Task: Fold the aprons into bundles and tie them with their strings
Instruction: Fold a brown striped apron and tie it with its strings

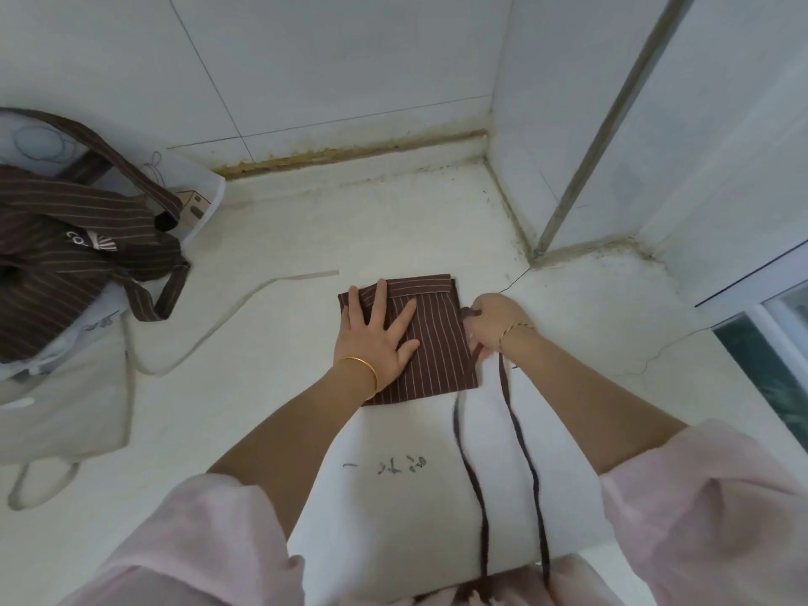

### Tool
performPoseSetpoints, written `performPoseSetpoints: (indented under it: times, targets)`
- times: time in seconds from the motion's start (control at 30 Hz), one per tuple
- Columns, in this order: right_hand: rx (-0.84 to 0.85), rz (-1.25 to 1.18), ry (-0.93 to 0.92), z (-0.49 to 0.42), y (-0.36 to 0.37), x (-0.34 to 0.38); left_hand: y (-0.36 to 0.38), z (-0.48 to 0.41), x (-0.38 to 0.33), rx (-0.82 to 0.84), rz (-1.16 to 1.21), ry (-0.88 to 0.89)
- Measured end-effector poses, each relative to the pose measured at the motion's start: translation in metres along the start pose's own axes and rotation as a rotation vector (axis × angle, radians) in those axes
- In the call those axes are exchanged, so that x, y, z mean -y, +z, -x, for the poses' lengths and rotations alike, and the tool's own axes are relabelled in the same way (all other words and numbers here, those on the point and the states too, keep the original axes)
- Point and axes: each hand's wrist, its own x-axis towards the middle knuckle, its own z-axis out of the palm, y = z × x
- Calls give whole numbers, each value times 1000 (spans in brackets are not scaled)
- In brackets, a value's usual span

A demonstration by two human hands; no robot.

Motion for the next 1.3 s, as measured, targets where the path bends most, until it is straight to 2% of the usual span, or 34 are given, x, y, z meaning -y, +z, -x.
performPoseSetpoints:
  times: [0.17,0.2,0.3,0.37,0.43,0.47,0.5,0.6,0.67,0.77,0.87,1.1,1.2,1.3]
  targets:
    - [-207,266,48,-22,-58,-3,0,2,-3,-11,-38,3]
    - [-189,368,52,-21,-67,-2,1,2,-2,-55,-53,24]
    - [12,645,-26,-14,-73,14,-1,3,0,-248,-110,145]
    - [23,622,-161,-17,-65,29,-7,-5,4,-422,42,228]
    - [-32,448,-314,-22,-52,45,-24,-14,7,-541,222,181]
    - [-35,386,-363,-26,-43,51,-31,-19,10,-546,265,135]
    - [-17,387,-390,-29,-35,55,-37,-25,15,-493,288,92]
    - [70,610,-372,-41,-9,55,-44,-37,37,-62,348,31]
    - [45,754,-367,-45,0,52,-44,-43,42,61,277,57]
    - [43,797,-308,-46,5,56,-46,-50,39,99,219,83]
    - [145,809,-266,-46,7,62,-49,-53,37,159,197,107]
    - [202,698,-407,-30,2,51,-44,-41,41,181,296,70]
    - [77,648,-497,-24,-10,54,-59,-35,45,193,488,58]
    - [-201,570,-603,-19,-34,69,-99,-31,51,138,667,66]
